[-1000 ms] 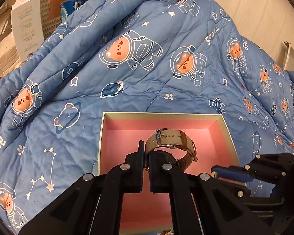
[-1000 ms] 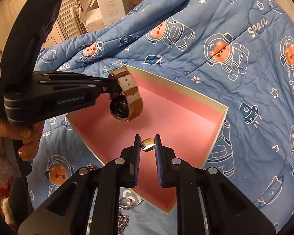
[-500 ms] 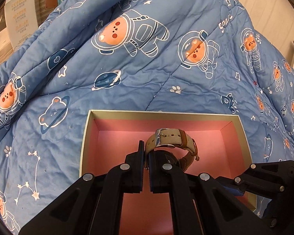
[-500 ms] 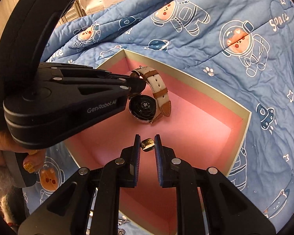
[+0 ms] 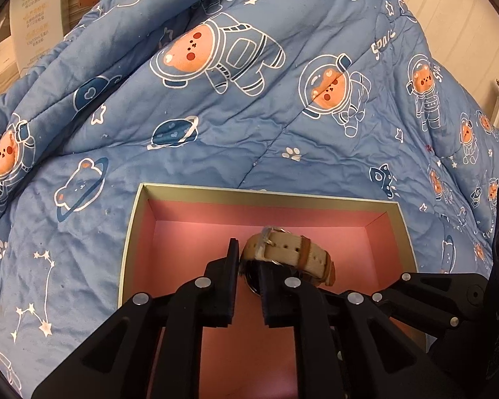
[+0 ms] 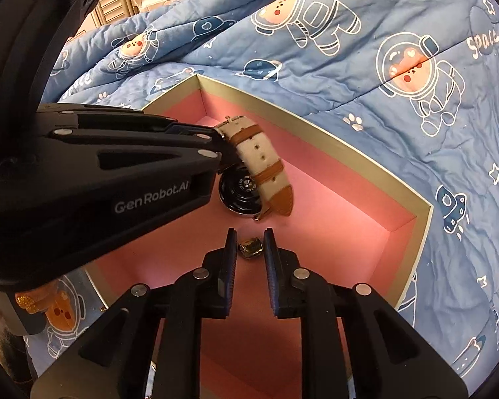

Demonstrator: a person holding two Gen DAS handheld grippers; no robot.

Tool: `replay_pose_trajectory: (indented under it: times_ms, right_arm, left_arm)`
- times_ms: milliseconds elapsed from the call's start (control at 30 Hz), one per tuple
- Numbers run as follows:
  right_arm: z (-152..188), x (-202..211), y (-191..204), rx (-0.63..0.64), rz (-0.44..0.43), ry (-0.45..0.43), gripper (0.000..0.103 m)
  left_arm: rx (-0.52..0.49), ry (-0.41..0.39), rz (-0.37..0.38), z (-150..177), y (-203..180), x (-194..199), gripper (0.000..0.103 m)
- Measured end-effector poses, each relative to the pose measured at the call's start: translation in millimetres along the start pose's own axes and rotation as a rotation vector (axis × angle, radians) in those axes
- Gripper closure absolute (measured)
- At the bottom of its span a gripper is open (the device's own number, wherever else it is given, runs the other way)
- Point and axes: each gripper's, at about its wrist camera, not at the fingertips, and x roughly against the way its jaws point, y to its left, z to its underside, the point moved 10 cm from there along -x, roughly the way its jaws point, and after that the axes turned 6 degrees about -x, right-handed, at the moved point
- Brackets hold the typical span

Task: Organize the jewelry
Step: 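Lower both items into the pink box and open both tools, then withdraw both tools from the box toward the remaining jewelry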

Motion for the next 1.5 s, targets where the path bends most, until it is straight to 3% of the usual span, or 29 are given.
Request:
replay_pose_trajectory:
  times_ms: [33, 133, 200, 333, 467, 567, 700, 833, 1000, 1300, 1500]
  right_arm:
    - [-1, 0, 0, 0.003, 0.003, -0.006, 0.067]
    - [-2, 2, 1, 0.003, 0.007, -0.022, 0.065]
    - [-2, 5, 2, -0.008, -0.005, -0.03, 0.064]
    - [-1, 21, 5, 0.009, -0.007, -0.078, 0.046]
    - [1, 43, 6, -0.001, -0.008, -0.131, 0.044]
    - [7, 69, 6, -0.02, -0.025, -0.201, 0.034]
    - [28, 98, -1, -0.074, -0.026, -0.262, 0.031]
    - [61, 113, -14, -0.15, -0.02, -0.269, 0.031]
    - [106, 121, -22, -0.218, 0.014, -0.254, 0.031]
    - [163, 118, -13, -0.311, -0.017, -0.208, 0.031]
    - [186, 121, 13, -0.196, -0.033, -0.185, 0.032]
  left_arm:
    - [0.004, -0.008, 0.004, 0, 0, 2, 0.085]
    - [0.026, -0.024, 0.023, -2, 3, 10, 0.076]
    - [0.044, -0.041, 0.042, -4, 5, 17, 0.063]
    - [0.069, -0.088, 0.072, -9, 8, 34, 0.047]
    - [0.128, -0.12, 0.11, -8, 15, 53, 0.037]
    - [0.176, -0.179, 0.139, -3, 20, 76, 0.023]
    - [0.176, -0.221, 0.139, 22, 22, 100, 0.011]
    - [0.152, -0.191, 0.132, 60, 19, 111, 0.009]
    - [0.116, -0.208, 0.069, 103, 21, 126, 0.007]
    - [0.012, -0.19, 0.022, 173, -6, 139, 0.007]
    - [0.004, -0.156, 0.034, 204, -20, 134, 0.007]
